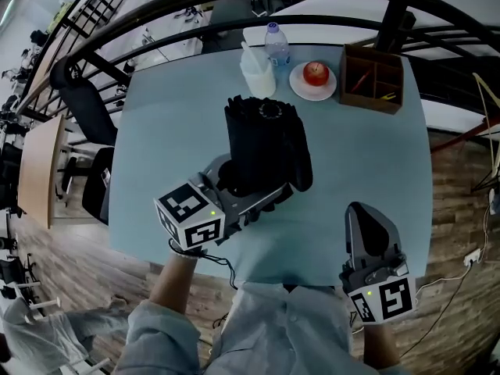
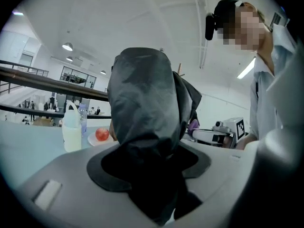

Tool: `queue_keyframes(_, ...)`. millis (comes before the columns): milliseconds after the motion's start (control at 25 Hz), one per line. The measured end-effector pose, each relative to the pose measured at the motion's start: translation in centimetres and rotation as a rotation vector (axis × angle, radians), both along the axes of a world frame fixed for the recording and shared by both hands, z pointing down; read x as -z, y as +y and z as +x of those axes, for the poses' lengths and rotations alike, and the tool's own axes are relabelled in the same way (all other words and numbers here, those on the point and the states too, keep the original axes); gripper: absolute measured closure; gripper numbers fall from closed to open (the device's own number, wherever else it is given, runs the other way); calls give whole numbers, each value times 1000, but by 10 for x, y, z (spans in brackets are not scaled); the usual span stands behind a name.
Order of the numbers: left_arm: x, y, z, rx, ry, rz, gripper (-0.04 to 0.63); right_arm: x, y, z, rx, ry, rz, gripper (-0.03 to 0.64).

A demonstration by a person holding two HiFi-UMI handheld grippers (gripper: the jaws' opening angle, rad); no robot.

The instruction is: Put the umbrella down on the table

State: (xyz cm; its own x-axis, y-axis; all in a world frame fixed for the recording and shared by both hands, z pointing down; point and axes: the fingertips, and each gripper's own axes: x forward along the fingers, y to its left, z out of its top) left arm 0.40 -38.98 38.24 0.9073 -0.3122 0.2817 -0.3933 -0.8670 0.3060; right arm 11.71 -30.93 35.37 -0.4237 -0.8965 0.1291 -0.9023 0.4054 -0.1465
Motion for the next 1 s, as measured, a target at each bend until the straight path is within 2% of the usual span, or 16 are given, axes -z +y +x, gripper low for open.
queue_keyframes(200, -21, -29, 17, -23, -65, 0, 330, -11, -12, 11, 15, -8, -23, 621)
queue_keyframes(520, -65, -63, 38, -88, -221, -16, 330, -26, -26, 24, 38, -26, -49, 621)
queue_keyframes(1000, -140, -98, 64, -233, -561, 35, 330, -46, -42, 45, 57, -54, -89, 621)
